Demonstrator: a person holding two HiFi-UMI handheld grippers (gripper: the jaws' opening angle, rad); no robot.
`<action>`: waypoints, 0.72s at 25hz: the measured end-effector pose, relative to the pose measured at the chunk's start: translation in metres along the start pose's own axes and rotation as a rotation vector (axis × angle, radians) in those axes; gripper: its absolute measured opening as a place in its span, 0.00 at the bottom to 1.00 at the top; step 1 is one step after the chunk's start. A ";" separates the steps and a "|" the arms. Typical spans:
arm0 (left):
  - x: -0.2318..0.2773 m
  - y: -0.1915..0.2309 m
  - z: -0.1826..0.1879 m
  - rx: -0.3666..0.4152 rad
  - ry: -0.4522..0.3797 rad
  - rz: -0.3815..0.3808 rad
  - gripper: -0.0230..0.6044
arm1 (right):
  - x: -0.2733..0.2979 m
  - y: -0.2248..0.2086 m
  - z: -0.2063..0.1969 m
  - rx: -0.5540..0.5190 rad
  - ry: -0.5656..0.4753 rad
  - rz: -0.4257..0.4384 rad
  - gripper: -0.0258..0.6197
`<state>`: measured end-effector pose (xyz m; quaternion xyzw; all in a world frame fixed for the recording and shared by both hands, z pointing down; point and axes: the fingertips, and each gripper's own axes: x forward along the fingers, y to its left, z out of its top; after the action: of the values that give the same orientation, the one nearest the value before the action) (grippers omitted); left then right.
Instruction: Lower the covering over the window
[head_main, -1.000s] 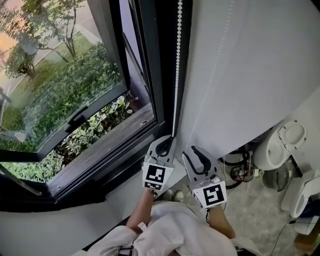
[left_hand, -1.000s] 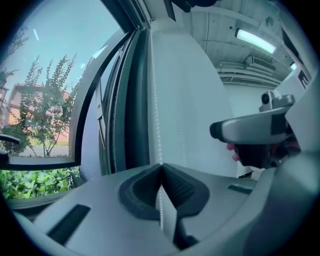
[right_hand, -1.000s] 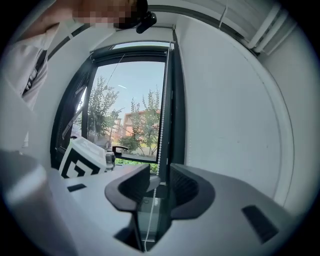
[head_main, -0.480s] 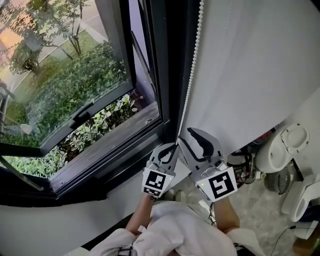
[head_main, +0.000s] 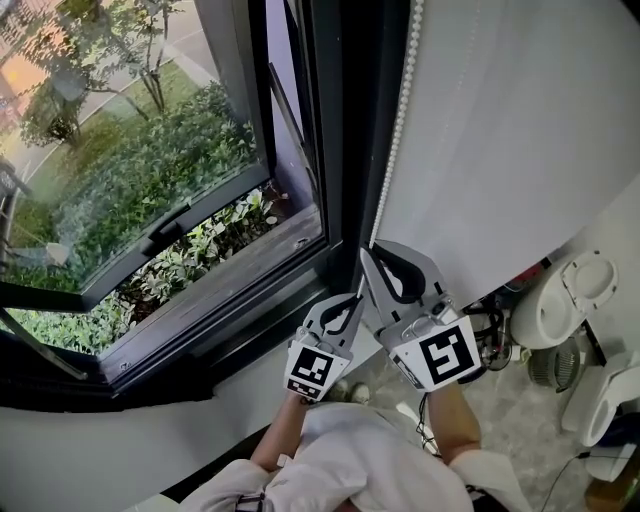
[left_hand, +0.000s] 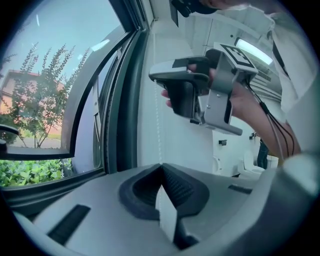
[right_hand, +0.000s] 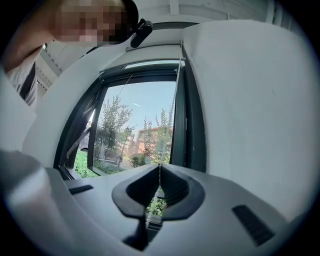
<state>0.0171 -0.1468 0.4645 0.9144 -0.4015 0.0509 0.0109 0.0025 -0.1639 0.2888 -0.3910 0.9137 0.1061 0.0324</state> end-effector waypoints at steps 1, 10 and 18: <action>0.000 -0.001 -0.001 -0.001 0.001 -0.002 0.06 | -0.001 0.000 -0.001 0.004 -0.001 -0.005 0.04; -0.006 -0.005 -0.039 -0.010 0.082 -0.008 0.06 | -0.006 0.014 -0.037 0.053 0.049 -0.009 0.03; -0.010 -0.008 -0.080 -0.032 0.114 -0.003 0.06 | -0.014 0.025 -0.075 0.106 0.086 0.001 0.03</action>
<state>0.0091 -0.1292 0.5435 0.9104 -0.3994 0.0964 0.0483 -0.0040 -0.1536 0.3683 -0.3924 0.9188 0.0405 0.0136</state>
